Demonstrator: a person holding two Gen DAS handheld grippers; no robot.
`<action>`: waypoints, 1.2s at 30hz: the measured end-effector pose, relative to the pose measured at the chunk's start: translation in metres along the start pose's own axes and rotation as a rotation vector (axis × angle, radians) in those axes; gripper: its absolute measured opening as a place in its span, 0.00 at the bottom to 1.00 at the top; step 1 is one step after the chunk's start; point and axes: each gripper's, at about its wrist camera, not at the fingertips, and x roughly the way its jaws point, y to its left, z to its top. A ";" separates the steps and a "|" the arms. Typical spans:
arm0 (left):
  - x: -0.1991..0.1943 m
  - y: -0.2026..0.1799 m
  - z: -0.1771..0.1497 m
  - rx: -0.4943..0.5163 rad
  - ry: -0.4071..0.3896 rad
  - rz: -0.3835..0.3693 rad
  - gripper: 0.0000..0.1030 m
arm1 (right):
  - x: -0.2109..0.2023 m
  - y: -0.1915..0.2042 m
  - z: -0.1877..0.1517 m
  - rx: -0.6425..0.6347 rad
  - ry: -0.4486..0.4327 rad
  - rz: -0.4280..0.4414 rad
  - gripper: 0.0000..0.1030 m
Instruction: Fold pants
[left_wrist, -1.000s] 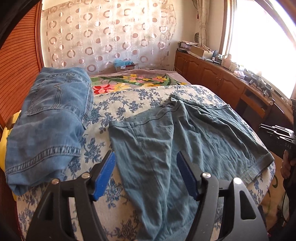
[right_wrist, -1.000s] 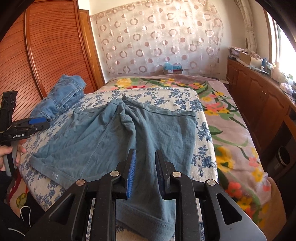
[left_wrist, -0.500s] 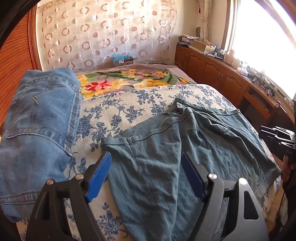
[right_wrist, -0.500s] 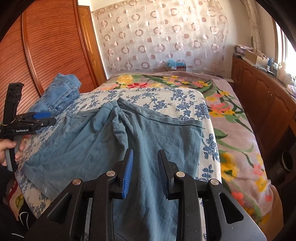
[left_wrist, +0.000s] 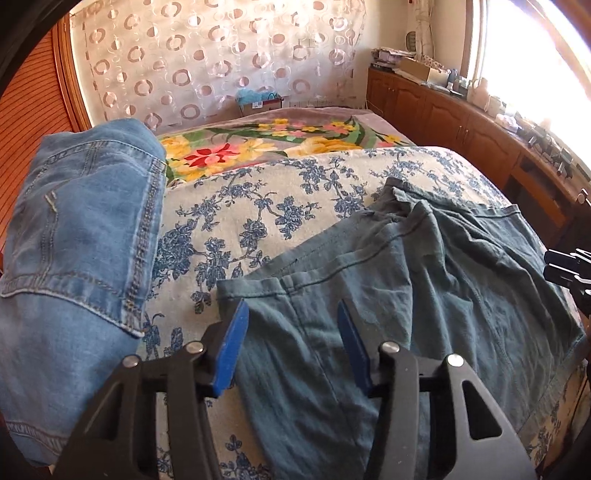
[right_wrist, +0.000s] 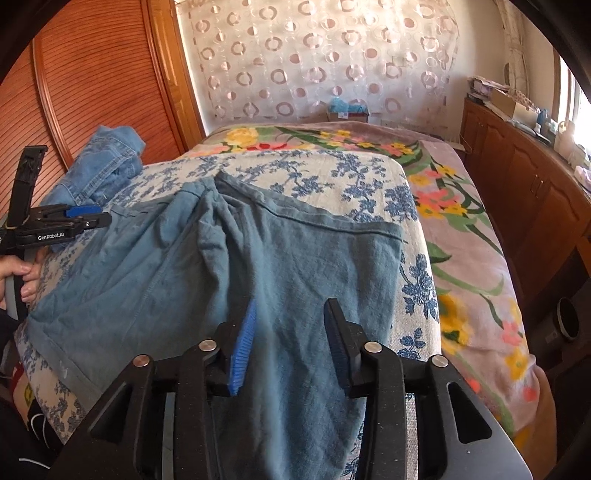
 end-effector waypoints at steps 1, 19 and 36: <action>0.002 0.000 0.000 -0.002 0.005 0.001 0.47 | 0.002 -0.001 -0.001 0.002 0.006 -0.005 0.39; 0.027 0.016 0.001 -0.019 0.045 -0.007 0.24 | 0.011 -0.001 -0.005 0.013 0.026 -0.008 0.41; 0.003 0.036 -0.001 -0.030 0.002 0.037 0.01 | 0.013 -0.002 -0.006 0.012 0.032 -0.013 0.42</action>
